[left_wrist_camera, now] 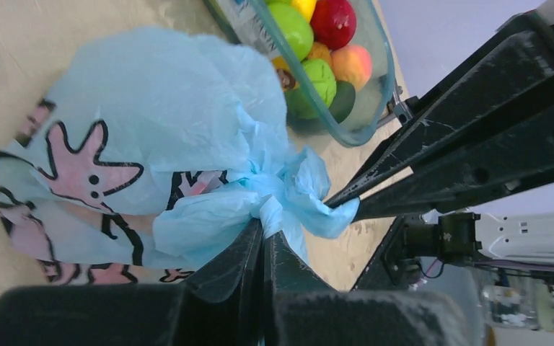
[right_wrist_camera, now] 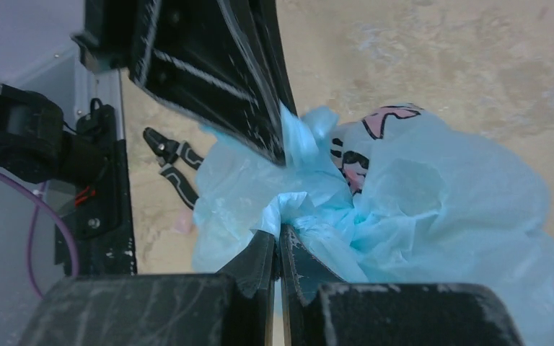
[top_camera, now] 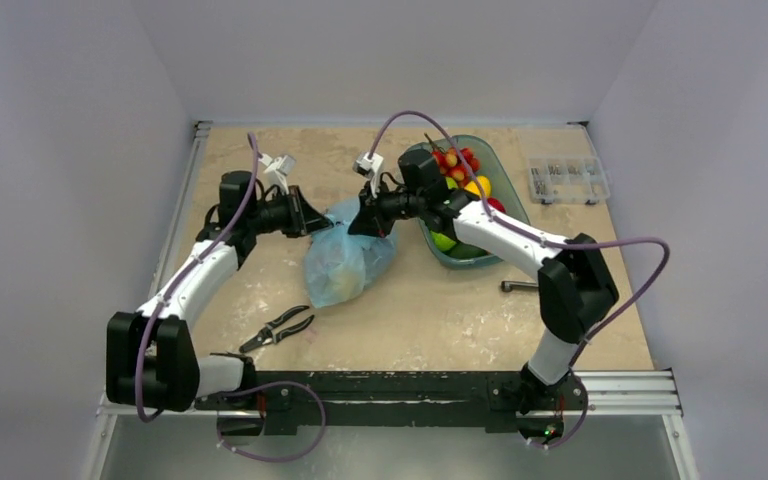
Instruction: Place the fake fruits into the plastic bag and tie a complex knot
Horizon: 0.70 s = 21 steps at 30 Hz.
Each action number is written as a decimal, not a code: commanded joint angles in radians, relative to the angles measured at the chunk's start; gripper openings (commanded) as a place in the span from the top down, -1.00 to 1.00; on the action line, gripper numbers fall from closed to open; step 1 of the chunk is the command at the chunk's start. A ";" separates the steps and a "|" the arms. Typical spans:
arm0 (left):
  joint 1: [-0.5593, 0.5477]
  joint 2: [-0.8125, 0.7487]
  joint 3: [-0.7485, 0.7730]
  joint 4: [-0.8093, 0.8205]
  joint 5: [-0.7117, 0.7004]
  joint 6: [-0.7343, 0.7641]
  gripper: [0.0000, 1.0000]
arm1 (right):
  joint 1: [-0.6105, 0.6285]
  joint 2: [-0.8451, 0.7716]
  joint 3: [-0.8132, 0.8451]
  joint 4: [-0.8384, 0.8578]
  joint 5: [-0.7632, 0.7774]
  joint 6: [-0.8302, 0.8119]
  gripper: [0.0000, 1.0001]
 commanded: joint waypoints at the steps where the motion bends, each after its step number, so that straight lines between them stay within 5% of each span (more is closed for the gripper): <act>1: -0.027 0.068 -0.093 0.129 0.015 -0.125 1.00 | 0.012 0.047 0.055 0.167 -0.108 0.210 1.00; 6: 0.017 0.083 -0.118 -0.105 -0.058 -0.029 1.00 | -0.060 -0.004 -0.034 0.146 -0.095 0.240 1.00; 13: 0.291 0.127 -0.084 -0.360 -0.256 0.081 1.00 | -0.236 -0.124 -0.142 -0.137 0.109 0.009 1.00; 21: 0.393 0.159 -0.056 -0.429 -0.363 0.139 1.00 | -0.373 -0.179 -0.254 -0.256 0.233 -0.235 1.00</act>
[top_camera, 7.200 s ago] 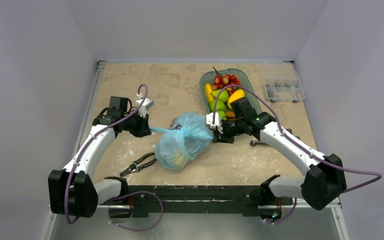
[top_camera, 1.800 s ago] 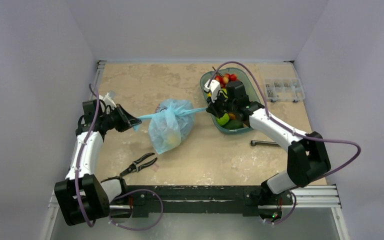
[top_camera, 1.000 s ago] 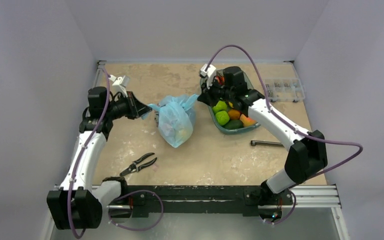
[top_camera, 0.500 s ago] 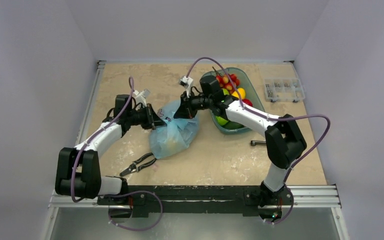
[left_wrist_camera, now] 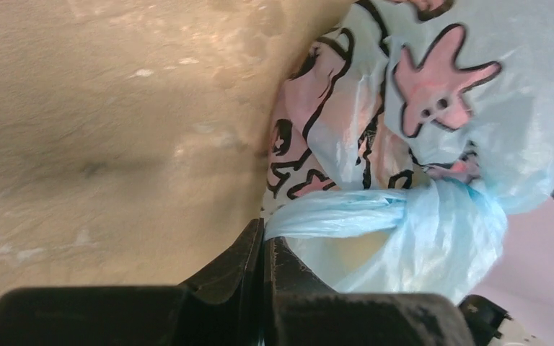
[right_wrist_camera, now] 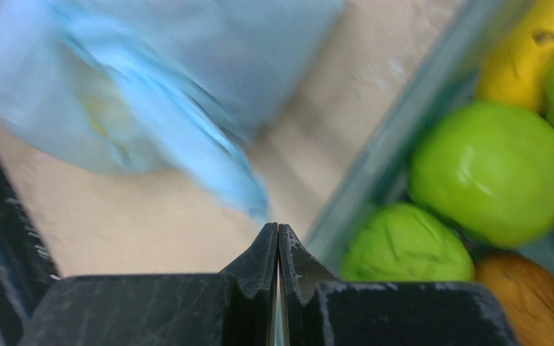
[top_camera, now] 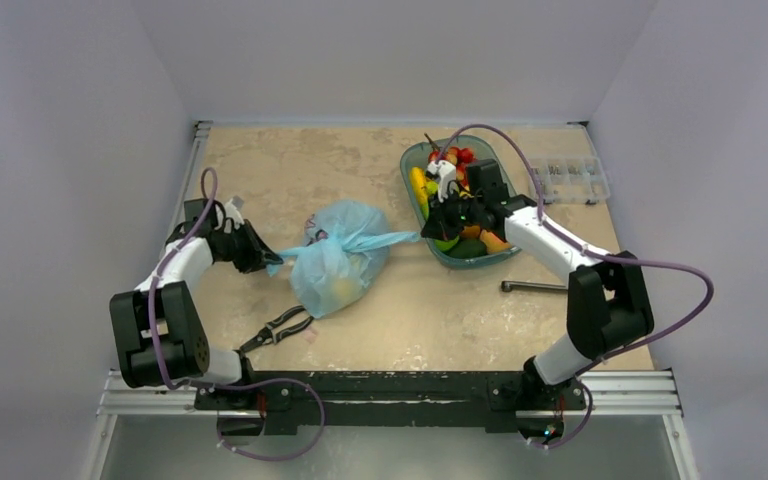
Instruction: Place the fake fruits into the plastic bag and tie a complex knot
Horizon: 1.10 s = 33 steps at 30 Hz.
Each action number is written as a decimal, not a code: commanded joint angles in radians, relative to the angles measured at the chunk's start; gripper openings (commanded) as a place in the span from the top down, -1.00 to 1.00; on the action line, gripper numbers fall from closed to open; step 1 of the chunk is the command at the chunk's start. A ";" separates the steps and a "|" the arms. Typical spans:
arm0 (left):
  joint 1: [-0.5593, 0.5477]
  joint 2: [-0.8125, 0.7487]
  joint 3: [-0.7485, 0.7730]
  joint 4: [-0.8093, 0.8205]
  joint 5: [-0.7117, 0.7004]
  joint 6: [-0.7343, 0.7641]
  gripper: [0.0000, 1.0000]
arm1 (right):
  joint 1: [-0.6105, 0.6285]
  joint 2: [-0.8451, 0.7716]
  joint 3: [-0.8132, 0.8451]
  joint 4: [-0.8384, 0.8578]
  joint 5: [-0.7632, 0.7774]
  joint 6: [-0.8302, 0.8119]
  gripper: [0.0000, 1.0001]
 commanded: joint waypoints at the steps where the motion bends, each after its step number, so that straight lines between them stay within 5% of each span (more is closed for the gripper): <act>1: 0.056 0.009 0.013 -0.057 -0.161 0.091 1.00 | -0.075 -0.049 -0.042 -0.088 0.165 -0.198 1.00; 9: -0.037 -0.162 0.055 0.057 0.138 0.078 1.00 | 0.017 -0.026 0.111 -0.044 0.071 -0.116 1.00; 14: -0.098 -0.195 0.140 0.045 0.157 0.049 1.00 | 0.091 0.035 0.255 -0.032 0.024 -0.110 1.00; 15: -0.098 -0.194 0.145 0.036 0.151 0.046 1.00 | 0.099 0.055 0.300 -0.067 0.015 -0.138 0.85; 20: -0.102 -0.192 0.138 0.016 0.159 0.067 1.00 | 0.112 0.145 0.386 -0.276 0.022 -0.374 -0.92; 21: -0.106 -0.193 0.133 0.019 0.161 0.066 1.00 | 0.120 0.162 0.388 -0.301 0.041 -0.416 -0.97; 29: -0.126 -0.182 0.098 0.042 0.143 0.071 1.00 | 0.193 0.292 0.425 -0.385 0.067 -0.535 -0.93; 30: -0.127 -0.180 0.095 0.042 0.141 0.074 1.00 | 0.203 0.301 0.424 -0.387 0.065 -0.540 -0.83; 33: -0.127 -0.180 0.091 0.046 0.128 0.066 1.00 | 0.233 0.318 0.421 -0.387 0.090 -0.567 -0.12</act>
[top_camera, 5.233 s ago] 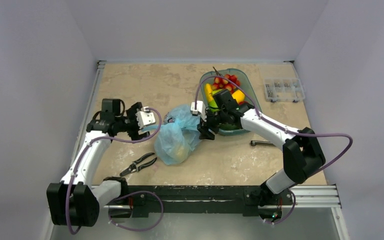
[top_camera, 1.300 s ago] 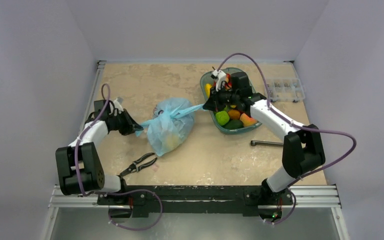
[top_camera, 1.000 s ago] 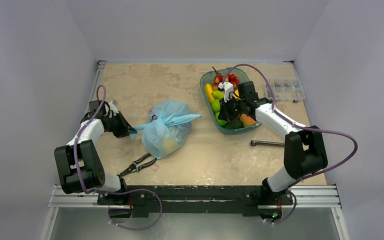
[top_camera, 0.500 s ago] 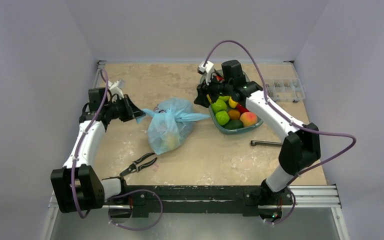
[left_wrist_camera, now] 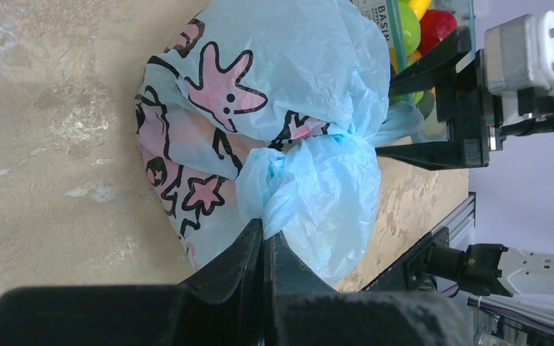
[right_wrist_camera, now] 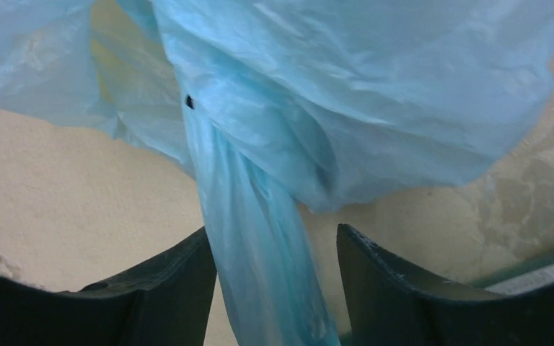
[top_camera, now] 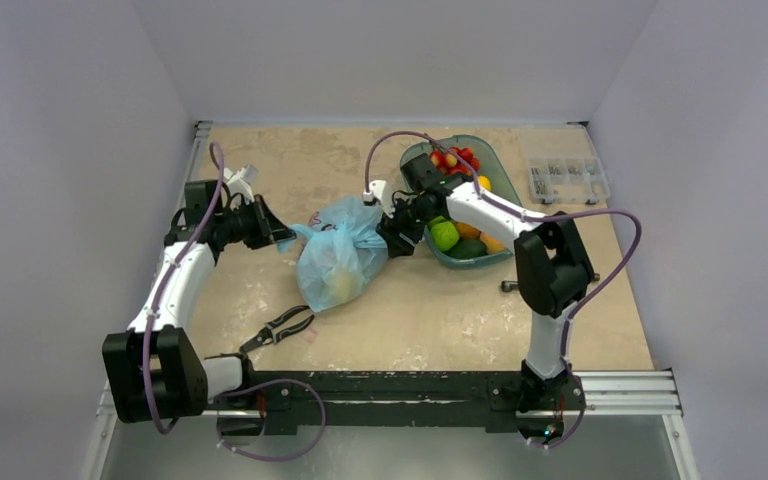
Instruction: Place the fake fruits into the plastic bag and tie a complex knot
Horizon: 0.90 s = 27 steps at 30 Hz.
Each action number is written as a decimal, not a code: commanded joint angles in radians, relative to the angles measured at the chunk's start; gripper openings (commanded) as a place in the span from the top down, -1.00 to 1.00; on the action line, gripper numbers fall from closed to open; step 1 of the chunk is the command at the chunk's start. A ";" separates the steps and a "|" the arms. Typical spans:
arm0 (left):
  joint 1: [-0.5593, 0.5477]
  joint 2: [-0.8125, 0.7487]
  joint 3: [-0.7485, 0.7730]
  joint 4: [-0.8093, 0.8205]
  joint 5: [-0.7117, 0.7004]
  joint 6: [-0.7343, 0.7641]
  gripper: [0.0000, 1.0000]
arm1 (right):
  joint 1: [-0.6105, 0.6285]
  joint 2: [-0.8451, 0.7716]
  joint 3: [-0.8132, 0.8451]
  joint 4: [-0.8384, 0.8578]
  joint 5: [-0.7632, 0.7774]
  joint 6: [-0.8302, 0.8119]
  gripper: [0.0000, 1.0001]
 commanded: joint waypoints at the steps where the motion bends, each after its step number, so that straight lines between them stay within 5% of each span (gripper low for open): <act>1: -0.003 -0.002 -0.004 0.031 -0.001 0.006 1.00 | 0.038 -0.019 0.053 -0.026 0.027 -0.069 0.09; 3: -0.003 -0.005 -0.001 0.032 -0.004 0.001 1.00 | 0.039 -0.012 0.084 -0.035 0.033 -0.066 0.33; 4: -0.003 -0.007 0.002 0.032 -0.003 0.001 1.00 | 0.039 -0.008 0.103 -0.037 0.037 -0.065 0.86; 5: -0.002 -0.009 0.006 0.029 -0.010 -0.001 1.00 | 0.039 -0.009 0.113 -0.026 0.045 -0.051 1.00; 12: 0.174 -0.146 -0.028 0.178 -0.014 -0.115 1.00 | -0.086 -0.126 0.055 0.209 0.167 0.167 1.00; 27: 0.179 0.042 -0.019 0.146 -0.145 0.089 1.00 | -0.099 0.066 0.120 0.277 0.171 0.203 1.00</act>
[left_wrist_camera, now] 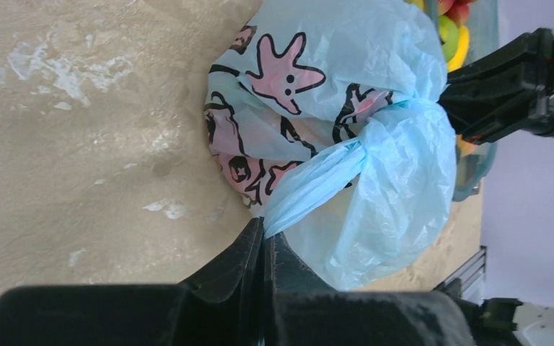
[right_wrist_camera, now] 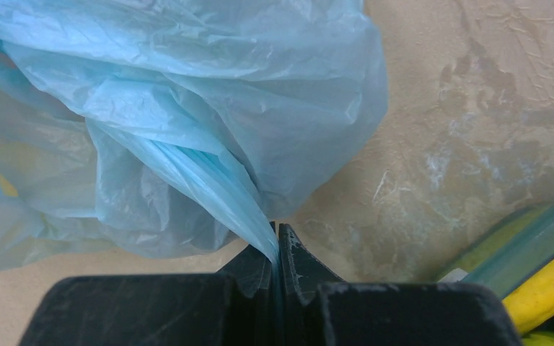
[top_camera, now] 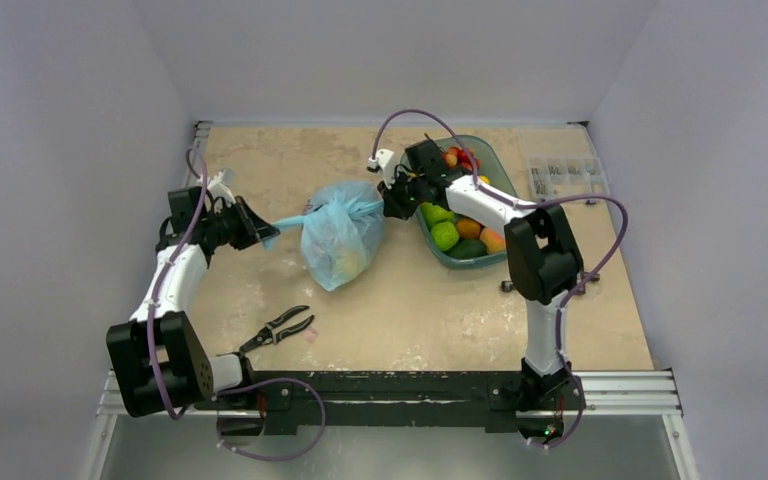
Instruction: Place the fake fruits into the plastic bag and tie a complex knot
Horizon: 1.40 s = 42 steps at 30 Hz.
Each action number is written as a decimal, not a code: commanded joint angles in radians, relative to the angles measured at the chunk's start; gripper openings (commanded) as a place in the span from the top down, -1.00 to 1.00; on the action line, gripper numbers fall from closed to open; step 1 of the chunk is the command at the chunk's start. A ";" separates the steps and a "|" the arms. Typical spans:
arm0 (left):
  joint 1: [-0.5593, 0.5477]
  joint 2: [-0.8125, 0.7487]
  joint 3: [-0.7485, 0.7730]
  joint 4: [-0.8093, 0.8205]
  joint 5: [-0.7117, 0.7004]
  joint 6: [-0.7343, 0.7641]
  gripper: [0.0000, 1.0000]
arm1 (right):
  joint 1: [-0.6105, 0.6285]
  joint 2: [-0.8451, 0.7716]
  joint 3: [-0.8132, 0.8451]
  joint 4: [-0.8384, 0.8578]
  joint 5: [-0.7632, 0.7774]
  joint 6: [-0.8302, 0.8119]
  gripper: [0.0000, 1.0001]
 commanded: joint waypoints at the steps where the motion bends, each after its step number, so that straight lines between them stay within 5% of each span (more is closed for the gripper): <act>1: 0.041 0.017 0.058 -0.012 -0.134 0.158 1.00 | -0.043 -0.038 0.055 -0.040 0.074 -0.002 1.00; 5: 0.041 0.031 0.075 -0.071 -0.131 0.250 1.00 | -0.035 -0.058 0.048 -0.084 0.047 -0.034 0.94; 9: 0.041 -0.022 0.059 -0.084 -0.082 0.289 0.92 | -0.033 -0.091 0.054 -0.112 0.005 -0.034 0.57; 13: 0.041 -0.056 0.110 -0.186 0.002 0.344 0.05 | -0.033 -0.120 0.112 -0.194 -0.055 -0.052 -0.18; 20: 0.040 -0.069 0.330 -0.378 0.014 0.428 -0.93 | -0.054 -0.246 0.156 -0.225 -0.119 0.020 -0.80; 25: 0.032 0.000 0.622 -0.567 0.019 0.494 -1.00 | -0.118 -0.314 0.223 -0.219 -0.147 0.140 -0.98; 29: -0.006 0.216 1.009 -0.977 0.011 0.643 -1.00 | -0.229 -0.367 0.218 -0.189 -0.178 0.274 -0.98; 31: -0.007 0.271 1.106 -1.048 0.001 0.633 -1.00 | -0.298 -0.407 0.161 -0.165 -0.172 0.320 -0.98; 38: -0.008 0.191 0.885 -0.913 0.013 0.569 -1.00 | -0.556 -0.576 -0.180 -0.118 -0.178 0.397 -0.98; 42: -0.008 0.131 0.732 -0.822 -0.015 0.542 -1.00 | -0.579 -0.685 -0.336 -0.101 -0.130 0.355 -0.98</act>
